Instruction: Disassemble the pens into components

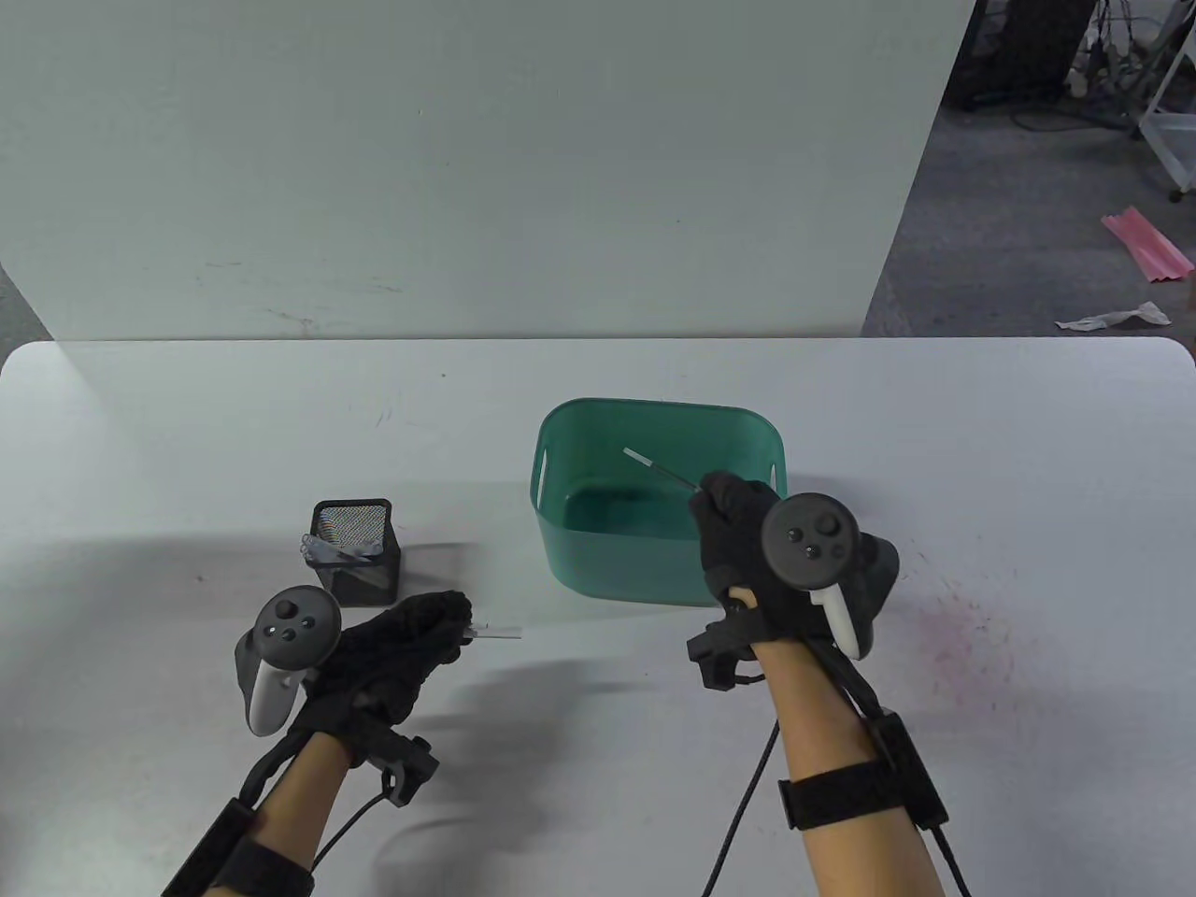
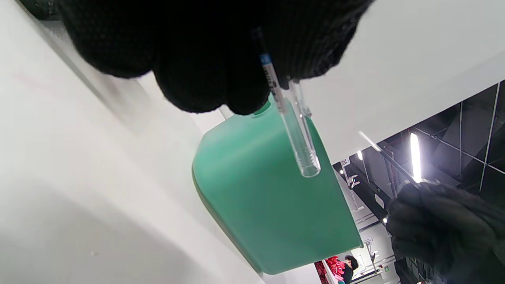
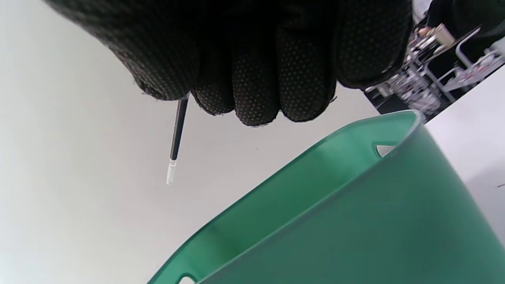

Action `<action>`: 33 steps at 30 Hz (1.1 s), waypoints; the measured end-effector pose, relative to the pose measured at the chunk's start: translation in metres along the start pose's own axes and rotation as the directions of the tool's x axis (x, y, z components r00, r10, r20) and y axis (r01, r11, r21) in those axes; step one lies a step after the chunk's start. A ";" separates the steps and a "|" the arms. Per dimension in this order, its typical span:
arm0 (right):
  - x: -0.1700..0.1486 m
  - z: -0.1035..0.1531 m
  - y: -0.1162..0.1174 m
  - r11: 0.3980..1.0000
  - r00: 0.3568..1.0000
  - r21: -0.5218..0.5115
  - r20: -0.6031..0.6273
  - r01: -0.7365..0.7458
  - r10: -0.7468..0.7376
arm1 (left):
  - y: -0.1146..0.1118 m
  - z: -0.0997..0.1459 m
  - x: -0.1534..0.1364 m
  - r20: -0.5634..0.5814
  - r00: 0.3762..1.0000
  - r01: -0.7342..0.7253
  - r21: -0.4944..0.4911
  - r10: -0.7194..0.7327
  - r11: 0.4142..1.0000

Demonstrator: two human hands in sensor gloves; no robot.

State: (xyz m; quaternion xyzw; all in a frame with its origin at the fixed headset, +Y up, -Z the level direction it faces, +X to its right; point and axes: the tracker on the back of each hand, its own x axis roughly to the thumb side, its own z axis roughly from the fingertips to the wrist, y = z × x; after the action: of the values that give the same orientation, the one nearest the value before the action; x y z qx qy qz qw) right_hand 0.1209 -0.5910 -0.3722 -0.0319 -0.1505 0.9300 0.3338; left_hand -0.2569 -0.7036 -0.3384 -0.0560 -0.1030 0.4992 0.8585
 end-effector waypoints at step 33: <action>0.017 0.036 0.001 0.986 0.928 0.091 0.359 -0.143 0.101 | 0.011 0.003 0.006 0.023 0.998 0.063 0.065 -0.065 0.996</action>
State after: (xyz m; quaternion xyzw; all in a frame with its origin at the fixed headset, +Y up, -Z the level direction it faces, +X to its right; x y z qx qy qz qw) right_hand 0.1015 -0.5905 -0.3379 0.1456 -0.1518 0.9466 0.2442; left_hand -0.2642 -0.6924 -0.3371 -0.0187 -0.0993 0.4752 0.8741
